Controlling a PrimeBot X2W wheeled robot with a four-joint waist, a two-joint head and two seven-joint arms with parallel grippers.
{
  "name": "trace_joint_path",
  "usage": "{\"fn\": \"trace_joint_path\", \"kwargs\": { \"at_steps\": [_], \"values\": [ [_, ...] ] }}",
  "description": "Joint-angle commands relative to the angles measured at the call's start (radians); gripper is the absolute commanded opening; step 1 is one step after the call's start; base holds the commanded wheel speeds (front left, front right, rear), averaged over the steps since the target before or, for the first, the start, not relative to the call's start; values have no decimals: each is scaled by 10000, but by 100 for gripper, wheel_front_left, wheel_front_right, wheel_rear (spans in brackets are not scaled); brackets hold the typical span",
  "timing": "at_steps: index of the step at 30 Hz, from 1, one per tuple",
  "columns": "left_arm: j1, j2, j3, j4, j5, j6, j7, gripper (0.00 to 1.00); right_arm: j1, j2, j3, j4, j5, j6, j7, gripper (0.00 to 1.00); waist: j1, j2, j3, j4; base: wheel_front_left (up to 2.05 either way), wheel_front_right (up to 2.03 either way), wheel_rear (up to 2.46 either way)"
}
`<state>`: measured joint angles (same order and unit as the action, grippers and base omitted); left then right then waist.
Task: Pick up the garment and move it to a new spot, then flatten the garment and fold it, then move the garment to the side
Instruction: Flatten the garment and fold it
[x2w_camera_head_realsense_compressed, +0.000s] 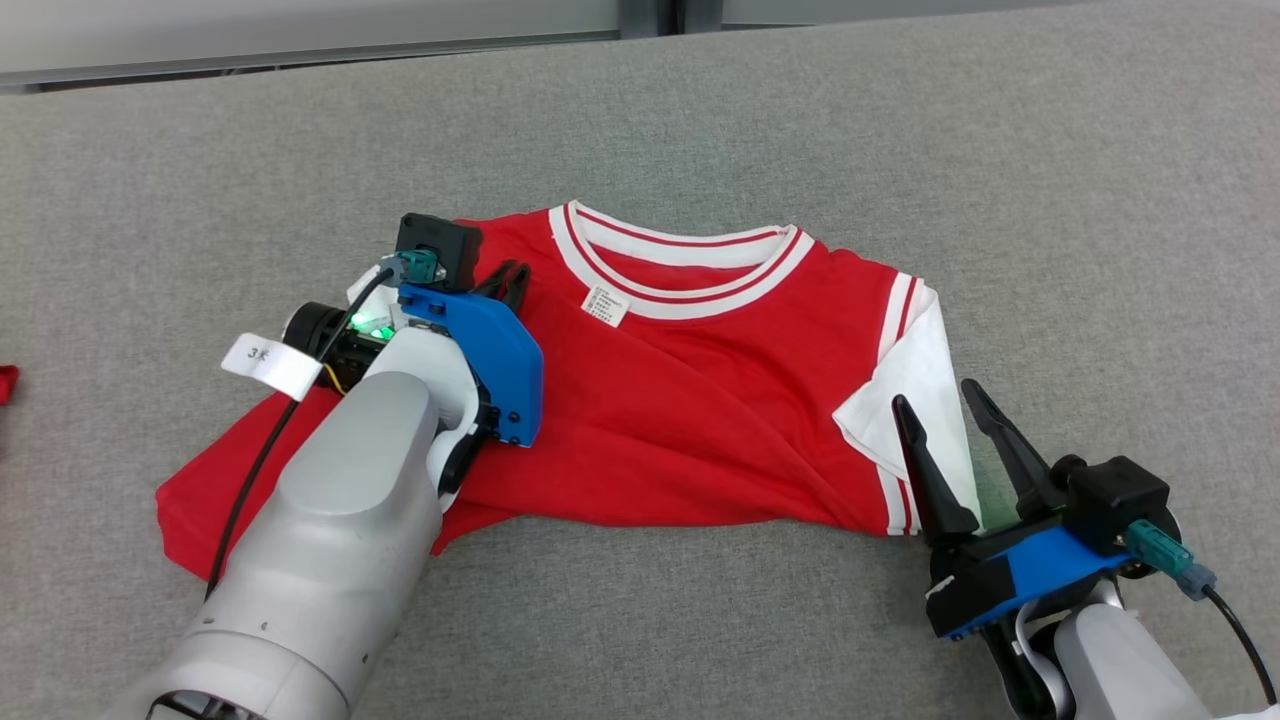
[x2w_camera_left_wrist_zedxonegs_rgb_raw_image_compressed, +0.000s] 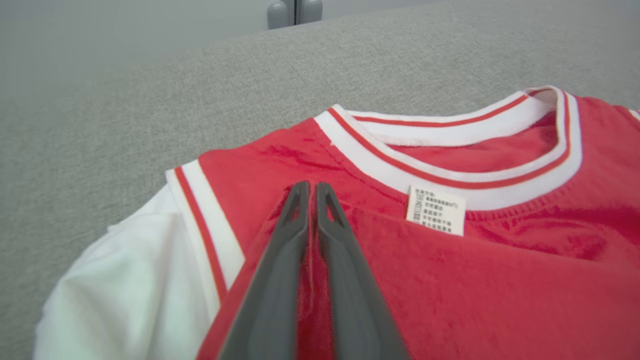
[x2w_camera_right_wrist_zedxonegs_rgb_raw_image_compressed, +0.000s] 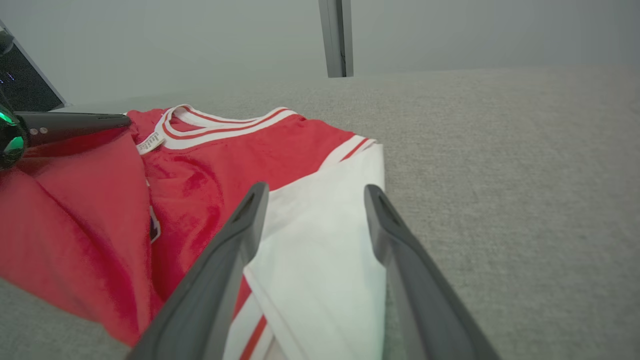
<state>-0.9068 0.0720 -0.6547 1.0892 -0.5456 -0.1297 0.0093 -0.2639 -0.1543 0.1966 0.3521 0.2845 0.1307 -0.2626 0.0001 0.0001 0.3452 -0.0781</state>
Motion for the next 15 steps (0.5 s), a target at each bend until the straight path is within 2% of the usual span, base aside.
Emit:
{"fn": "trace_joint_path", "kwargs": {
  "at_steps": [1,11,15],
  "values": [
    [4,33,-98,-73,-83,-13,-120,0,-84,24,-45,-28,14,1,-29,100,-1,-1,-34,40,0,0,0],
    [282,87,-979,-919,-727,-13,-2240,0,376,92,-297,210,77,1,-29,100,-1,-1,-1024,887,0,0,0],
    [819,270,-1152,-1750,-949,-13,-2684,0,619,172,-380,386,106,1,-29,100,-1,-1,-1703,1397,0,0,0]
  ]
}}
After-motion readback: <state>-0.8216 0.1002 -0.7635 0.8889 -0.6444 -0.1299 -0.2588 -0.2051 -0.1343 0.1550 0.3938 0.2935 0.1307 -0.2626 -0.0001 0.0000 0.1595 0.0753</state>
